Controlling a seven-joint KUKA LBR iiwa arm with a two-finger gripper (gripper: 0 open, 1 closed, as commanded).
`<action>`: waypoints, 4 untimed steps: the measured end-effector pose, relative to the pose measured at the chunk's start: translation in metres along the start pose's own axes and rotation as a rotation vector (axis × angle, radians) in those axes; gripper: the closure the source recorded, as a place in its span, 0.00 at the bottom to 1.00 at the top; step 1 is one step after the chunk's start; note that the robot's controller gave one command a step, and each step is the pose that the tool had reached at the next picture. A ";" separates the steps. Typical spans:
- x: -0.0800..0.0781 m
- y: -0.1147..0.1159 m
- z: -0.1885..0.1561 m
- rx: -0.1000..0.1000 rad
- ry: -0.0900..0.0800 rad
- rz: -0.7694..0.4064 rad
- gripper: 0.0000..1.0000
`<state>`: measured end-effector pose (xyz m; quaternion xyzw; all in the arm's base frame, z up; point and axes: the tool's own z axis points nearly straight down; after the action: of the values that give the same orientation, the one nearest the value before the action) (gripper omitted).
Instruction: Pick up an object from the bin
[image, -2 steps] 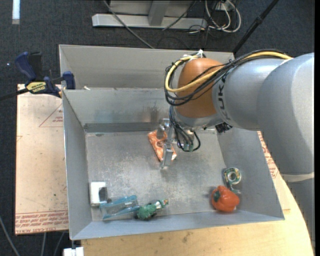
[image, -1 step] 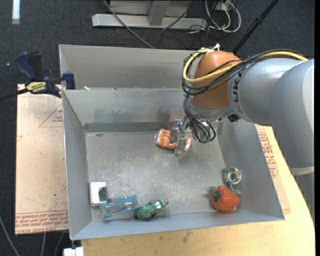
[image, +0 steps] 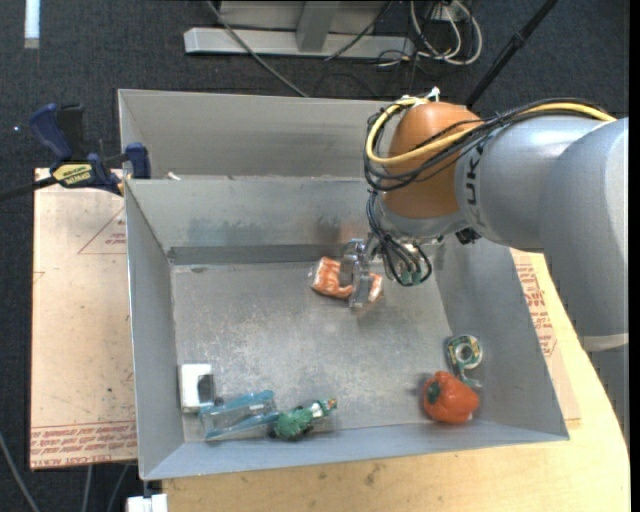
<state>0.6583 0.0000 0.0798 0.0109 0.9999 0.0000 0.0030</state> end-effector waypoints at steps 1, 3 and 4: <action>0.022 -0.008 -0.045 -0.001 0.013 -0.004 1.00; 0.019 0.009 -0.049 -0.002 0.000 -0.010 1.00; 0.017 0.019 -0.053 -0.001 -0.002 -0.022 1.00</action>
Offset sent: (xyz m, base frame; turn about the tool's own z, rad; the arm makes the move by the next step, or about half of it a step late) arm -0.0130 0.0351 -0.0098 -0.0022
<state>0.6411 0.0195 0.1330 -0.0003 1.0000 0.0003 0.0042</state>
